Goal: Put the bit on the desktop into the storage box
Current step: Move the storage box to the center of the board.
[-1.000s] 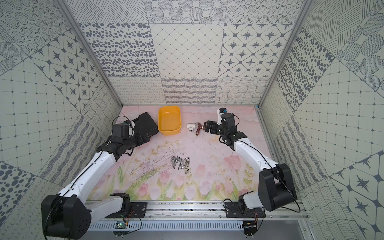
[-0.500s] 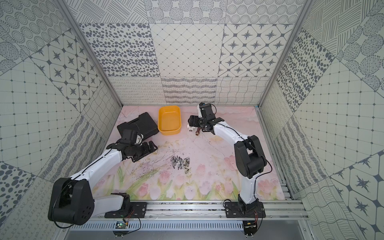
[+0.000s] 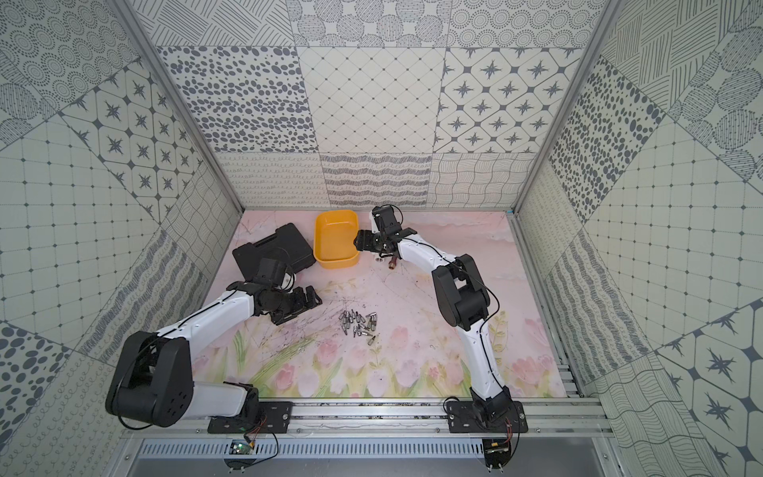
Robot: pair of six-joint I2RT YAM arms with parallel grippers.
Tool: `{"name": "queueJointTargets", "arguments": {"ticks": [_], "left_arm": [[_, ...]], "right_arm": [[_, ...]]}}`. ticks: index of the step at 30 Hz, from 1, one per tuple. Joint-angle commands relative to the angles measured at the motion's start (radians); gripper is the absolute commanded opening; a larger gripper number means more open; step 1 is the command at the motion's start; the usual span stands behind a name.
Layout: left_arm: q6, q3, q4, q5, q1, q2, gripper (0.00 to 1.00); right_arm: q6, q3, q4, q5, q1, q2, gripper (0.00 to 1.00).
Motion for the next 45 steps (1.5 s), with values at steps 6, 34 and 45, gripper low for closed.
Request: {"name": "queueJointTargets", "arguments": {"ticks": [6, 34, 45], "left_arm": [[-0.006, 0.015, 0.002, -0.014, -0.008, 0.019, 0.99], [0.009, 0.017, -0.007, -0.029, -0.009, 0.026, 0.99], [0.008, 0.016, -0.015, -0.059, -0.009, -0.034, 0.99]], "right_arm": [[0.022, 0.163, -0.047, 0.042, 0.018, 0.125, 0.59], [-0.006, 0.167, -0.140, 0.163, 0.049, 0.100, 0.01], [-0.007, -0.086, -0.065, 0.164, 0.049, -0.078, 0.00]]}}
